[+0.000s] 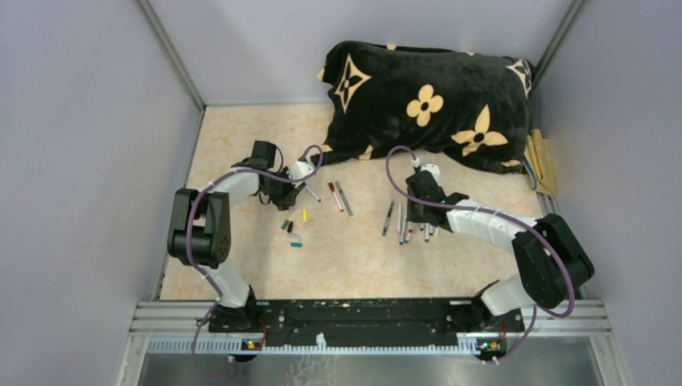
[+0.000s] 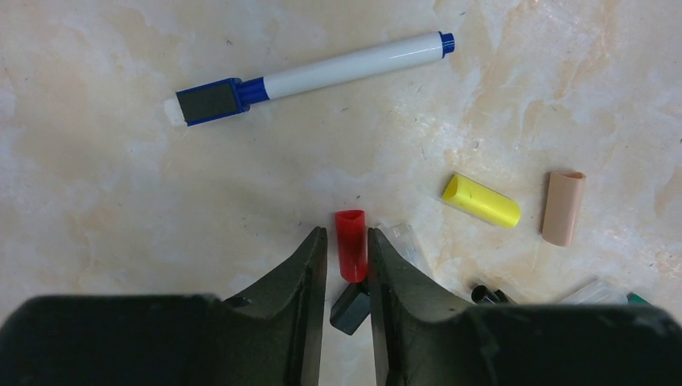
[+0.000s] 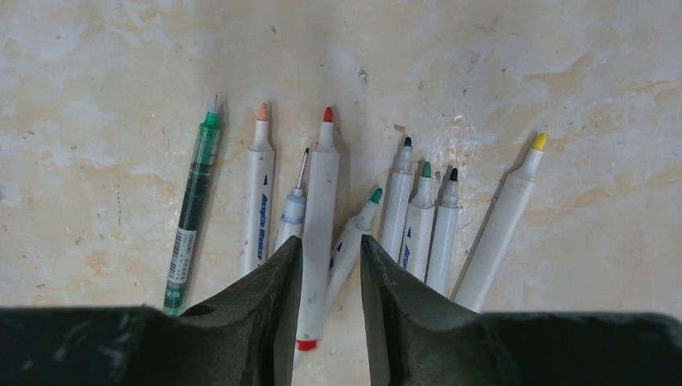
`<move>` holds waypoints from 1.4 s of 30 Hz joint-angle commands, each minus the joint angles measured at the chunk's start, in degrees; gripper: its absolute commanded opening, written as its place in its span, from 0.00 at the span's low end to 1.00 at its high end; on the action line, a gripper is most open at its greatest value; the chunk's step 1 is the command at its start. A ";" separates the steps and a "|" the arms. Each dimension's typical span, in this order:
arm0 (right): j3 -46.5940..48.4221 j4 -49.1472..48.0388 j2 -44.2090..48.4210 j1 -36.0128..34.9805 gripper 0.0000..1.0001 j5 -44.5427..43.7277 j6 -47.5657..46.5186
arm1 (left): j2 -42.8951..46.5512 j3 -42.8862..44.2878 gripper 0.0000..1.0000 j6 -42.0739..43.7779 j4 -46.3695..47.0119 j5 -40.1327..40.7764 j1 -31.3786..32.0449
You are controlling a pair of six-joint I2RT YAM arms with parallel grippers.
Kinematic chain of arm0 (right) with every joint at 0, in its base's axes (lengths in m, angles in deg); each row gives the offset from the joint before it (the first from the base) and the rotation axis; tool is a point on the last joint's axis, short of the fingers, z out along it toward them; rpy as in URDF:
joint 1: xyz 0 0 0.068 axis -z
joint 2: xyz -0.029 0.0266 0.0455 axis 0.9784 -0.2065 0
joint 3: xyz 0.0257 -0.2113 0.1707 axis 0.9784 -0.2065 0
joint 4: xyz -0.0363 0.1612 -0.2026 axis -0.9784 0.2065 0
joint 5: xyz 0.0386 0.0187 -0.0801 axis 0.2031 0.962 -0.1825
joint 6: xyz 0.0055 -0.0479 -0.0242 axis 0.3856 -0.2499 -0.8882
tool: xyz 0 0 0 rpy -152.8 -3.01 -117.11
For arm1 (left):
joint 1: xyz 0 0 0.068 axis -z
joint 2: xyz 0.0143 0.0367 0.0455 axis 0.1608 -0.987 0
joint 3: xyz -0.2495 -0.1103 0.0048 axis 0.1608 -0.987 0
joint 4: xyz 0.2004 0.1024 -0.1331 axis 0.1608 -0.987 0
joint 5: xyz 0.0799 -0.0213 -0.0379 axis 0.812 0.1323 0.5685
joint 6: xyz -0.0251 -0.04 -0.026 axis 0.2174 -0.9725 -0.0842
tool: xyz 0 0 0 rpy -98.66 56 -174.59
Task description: Open the pen caps
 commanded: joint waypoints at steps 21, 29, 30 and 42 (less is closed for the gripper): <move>19.27 -1.07 -8.08 -6.84 0.38 4.12 -4.34 | 6.79 15.78 0.78 -3.97 -20.80 -16.38 -6.18; 35.05 -1.67 -25.59 -12.58 0.32 5.40 -7.79 | 12.26 20.06 0.99 -5.03 -26.60 -22.31 -12.43; 36.87 -1.14 -27.67 -12.92 0.31 5.52 -8.14 | 12.69 20.45 0.99 -5.06 -27.27 -22.56 -12.91; 42.66 0.01 -37.30 -13.70 0.24 6.32 -8.61 | 16.14 22.38 0.99 -5.39 -31.53 -25.67 -15.36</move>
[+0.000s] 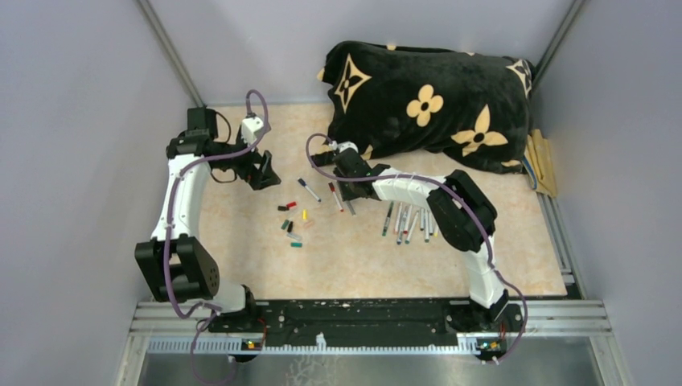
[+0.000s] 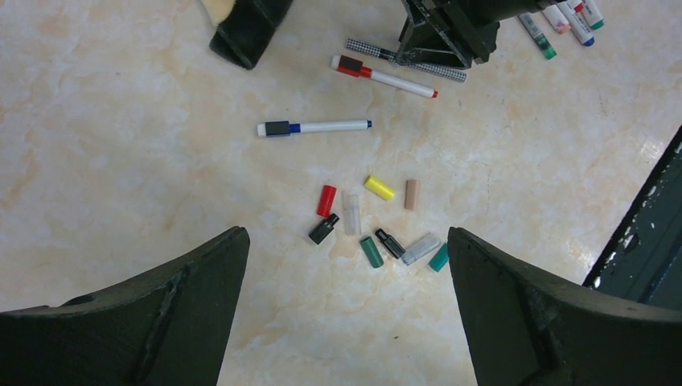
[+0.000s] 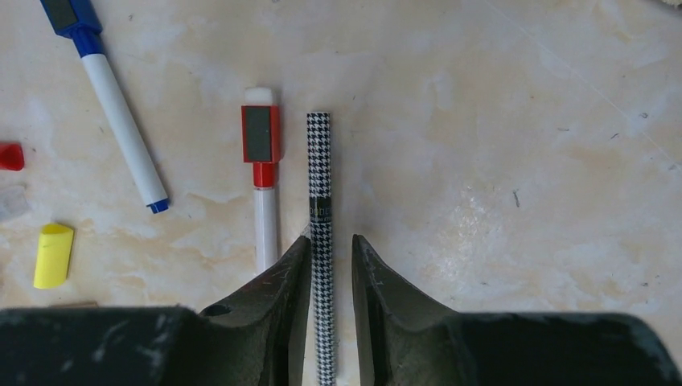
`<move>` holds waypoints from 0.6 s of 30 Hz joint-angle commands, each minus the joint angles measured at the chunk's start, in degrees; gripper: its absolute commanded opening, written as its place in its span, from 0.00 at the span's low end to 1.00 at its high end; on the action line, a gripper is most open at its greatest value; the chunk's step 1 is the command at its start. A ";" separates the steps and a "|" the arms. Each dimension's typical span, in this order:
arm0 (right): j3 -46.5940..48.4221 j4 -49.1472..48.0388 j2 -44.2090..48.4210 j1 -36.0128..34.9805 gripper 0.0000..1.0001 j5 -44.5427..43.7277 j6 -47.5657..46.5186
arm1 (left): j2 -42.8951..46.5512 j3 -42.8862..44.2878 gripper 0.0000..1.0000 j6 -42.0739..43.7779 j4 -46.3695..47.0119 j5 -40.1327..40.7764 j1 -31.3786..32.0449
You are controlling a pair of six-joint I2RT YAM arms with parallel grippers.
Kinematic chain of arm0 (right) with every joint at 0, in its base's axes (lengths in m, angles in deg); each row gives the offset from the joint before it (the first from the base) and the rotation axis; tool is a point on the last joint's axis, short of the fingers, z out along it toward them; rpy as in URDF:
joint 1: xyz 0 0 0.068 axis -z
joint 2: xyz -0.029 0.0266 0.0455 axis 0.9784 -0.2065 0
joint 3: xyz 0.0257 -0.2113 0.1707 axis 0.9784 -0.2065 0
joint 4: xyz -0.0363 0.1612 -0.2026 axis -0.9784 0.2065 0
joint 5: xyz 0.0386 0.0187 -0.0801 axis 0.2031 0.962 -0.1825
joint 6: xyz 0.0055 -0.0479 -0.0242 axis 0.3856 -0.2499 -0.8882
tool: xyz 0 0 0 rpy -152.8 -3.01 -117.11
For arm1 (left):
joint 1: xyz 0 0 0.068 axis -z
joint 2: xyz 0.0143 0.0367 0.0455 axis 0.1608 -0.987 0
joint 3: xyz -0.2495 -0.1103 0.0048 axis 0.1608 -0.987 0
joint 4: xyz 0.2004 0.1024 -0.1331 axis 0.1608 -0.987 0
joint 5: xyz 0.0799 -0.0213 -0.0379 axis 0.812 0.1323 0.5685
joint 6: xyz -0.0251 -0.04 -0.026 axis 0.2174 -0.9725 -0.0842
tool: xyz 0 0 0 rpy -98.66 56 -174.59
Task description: Open the pen caps
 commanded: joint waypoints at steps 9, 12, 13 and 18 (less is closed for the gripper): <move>-3.76 -1.31 0.07 -1.97 0.20 -1.35 -1.62 | 0.19 1.63 0.99 -0.50 -2.36 -3.04 -1.56; -7.49 -2.43 2.43 -2.01 0.14 -2.35 -1.57 | -0.30 1.23 0.99 -0.24 -2.46 -3.40 -1.61; -8.51 -2.82 3.24 -2.06 0.11 -2.49 -1.50 | -0.36 0.96 0.99 -0.09 -2.41 -3.58 -1.60; -12.43 -3.91 8.24 -1.72 0.00 -1.87 -2.26 | -1.26 -0.95 0.99 4.98 -3.98 -7.20 -1.60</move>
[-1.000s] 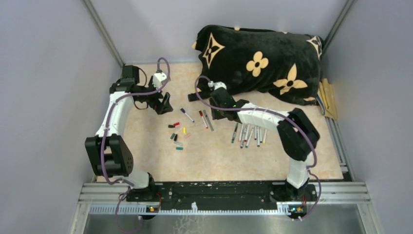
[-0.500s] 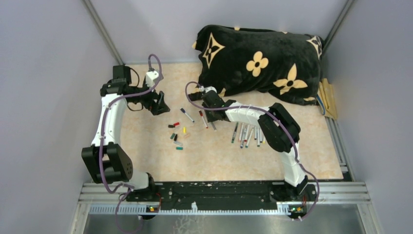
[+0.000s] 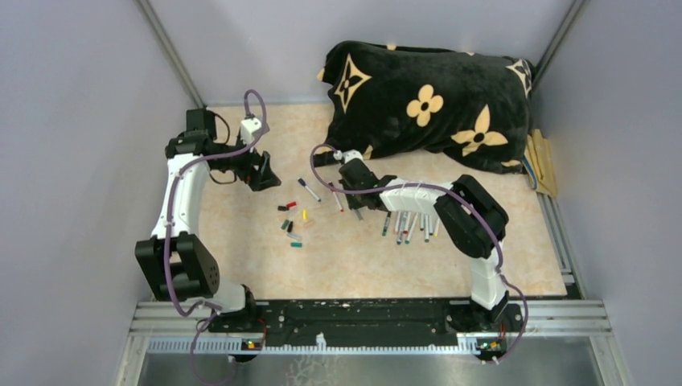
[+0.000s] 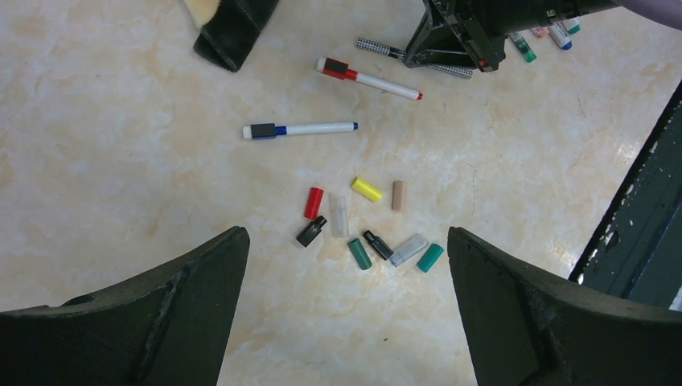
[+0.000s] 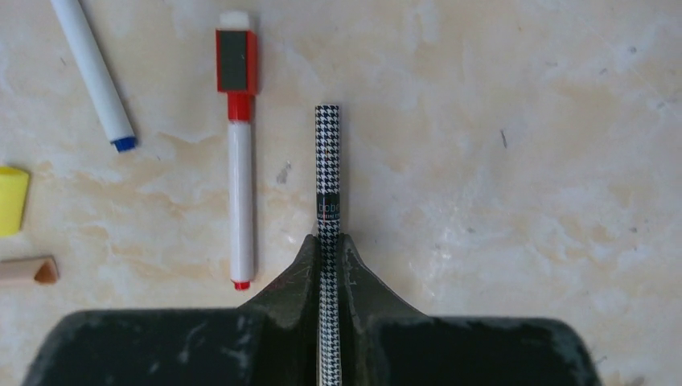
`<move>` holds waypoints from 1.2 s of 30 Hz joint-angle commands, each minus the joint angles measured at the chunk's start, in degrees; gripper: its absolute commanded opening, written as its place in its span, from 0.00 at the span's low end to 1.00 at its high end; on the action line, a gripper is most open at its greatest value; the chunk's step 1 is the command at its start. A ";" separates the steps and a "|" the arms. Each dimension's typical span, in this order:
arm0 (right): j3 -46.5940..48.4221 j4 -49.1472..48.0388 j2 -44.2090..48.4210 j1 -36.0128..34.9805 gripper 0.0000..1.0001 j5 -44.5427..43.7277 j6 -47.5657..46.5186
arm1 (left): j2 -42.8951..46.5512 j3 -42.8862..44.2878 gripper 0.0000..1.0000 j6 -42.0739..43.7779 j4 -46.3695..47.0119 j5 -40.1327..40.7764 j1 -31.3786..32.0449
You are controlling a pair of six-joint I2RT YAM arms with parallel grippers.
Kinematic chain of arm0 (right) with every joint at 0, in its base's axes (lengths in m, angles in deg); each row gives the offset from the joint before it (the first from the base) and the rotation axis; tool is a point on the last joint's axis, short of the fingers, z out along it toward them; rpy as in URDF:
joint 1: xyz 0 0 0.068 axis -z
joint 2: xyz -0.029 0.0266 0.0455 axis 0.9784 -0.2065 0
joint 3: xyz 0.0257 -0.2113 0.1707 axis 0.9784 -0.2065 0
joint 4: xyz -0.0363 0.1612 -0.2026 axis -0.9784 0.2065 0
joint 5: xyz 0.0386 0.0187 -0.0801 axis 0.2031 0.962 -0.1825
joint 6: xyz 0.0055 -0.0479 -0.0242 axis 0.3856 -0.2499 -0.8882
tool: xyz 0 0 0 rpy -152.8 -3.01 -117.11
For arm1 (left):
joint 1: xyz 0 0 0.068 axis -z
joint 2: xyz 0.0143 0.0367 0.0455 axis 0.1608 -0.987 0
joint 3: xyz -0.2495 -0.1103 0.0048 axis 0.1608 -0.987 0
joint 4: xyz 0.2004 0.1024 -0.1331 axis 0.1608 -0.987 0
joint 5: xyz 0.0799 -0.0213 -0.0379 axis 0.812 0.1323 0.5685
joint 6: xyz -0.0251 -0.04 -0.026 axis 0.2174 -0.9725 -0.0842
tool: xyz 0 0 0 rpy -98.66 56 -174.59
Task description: Open the pen caps
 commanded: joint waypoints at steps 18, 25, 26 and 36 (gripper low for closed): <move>-5.16 1.56 17.54 7.38 0.00 53.87 4.10 | 11.09 -16.78 0.99 23.51 7.31 4.93 22.29; -4.59 -3.98 16.85 7.15 0.00 63.75 8.93 | 10.32 -17.21 0.92 26.61 4.75 12.02 30.58; -4.42 -4.22 16.54 7.04 0.00 64.63 9.42 | 10.24 -17.67 0.89 26.70 4.79 12.48 31.35; -4.90 -9.64 14.03 6.42 0.00 69.88 14.41 | 11.58 -20.60 0.59 26.44 9.33 15.92 36.01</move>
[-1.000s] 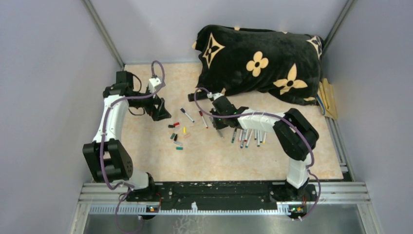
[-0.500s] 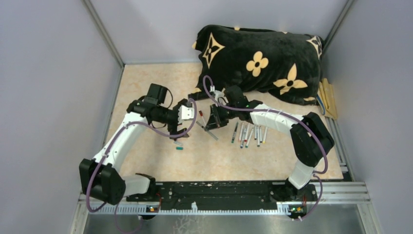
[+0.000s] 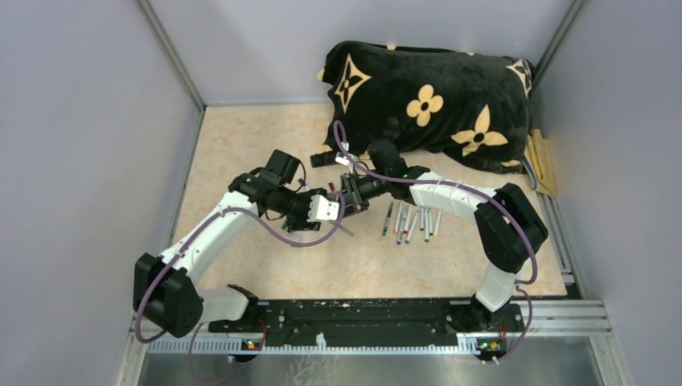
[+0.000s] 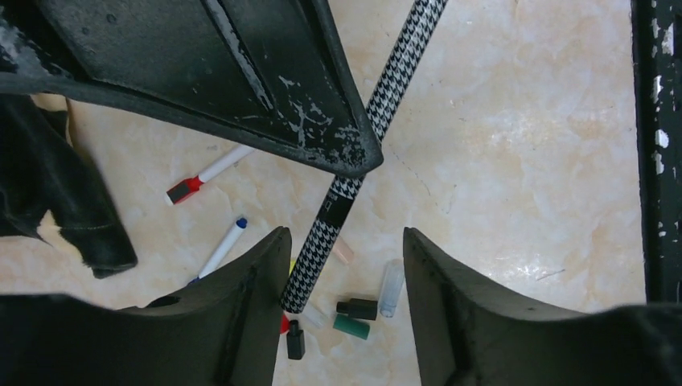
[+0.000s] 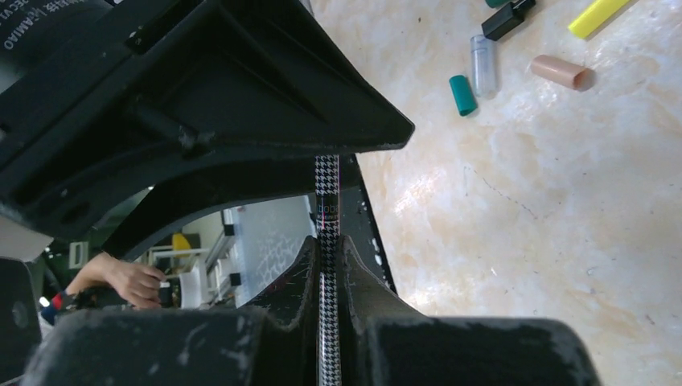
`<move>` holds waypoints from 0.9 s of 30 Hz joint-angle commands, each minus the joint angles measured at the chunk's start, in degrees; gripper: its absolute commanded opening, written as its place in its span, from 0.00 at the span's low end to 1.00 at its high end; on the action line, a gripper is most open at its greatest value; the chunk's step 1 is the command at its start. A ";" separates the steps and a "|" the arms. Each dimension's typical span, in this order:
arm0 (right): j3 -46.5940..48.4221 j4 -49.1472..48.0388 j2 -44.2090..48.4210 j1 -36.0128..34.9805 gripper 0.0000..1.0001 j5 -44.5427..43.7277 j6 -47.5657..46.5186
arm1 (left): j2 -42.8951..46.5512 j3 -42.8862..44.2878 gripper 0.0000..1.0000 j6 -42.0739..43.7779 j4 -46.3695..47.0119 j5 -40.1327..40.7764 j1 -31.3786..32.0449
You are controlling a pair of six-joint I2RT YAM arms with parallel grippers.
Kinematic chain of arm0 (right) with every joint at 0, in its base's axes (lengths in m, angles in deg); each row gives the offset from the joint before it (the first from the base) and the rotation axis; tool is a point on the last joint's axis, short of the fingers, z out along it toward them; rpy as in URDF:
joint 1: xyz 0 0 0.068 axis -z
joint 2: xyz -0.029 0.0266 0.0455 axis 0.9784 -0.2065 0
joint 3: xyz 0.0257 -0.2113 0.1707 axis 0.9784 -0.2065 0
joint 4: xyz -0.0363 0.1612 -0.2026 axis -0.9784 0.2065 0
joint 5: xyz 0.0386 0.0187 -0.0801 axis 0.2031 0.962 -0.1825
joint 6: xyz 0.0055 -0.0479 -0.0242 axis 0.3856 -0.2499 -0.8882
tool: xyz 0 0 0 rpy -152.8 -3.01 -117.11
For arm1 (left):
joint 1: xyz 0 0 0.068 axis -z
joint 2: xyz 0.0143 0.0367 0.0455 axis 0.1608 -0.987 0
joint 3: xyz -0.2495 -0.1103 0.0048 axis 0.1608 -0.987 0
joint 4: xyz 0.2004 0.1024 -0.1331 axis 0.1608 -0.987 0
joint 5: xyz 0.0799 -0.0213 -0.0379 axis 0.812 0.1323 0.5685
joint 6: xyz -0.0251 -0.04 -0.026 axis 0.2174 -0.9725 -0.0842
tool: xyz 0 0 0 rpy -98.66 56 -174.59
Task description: Open the pen caps
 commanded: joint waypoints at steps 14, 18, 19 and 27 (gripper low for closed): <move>1.48 -6.93 -3.22 -0.81 0.21 4.94 4.53 | 0.30 -0.47 0.00 2.68 2.64 5.00 3.35; 0.45 -7.12 -3.68 -1.27 0.22 6.13 4.52 | 0.59 -0.06 0.00 3.40 3.24 5.54 3.40; 0.20 -7.21 -3.77 -1.39 0.22 6.20 4.59 | 0.55 -0.01 0.00 3.66 3.28 5.83 3.38; -0.21 -1.38 -1.40 -0.54 0.00 3.71 1.25 | 0.08 -0.36 0.00 5.08 4.01 11.75 3.34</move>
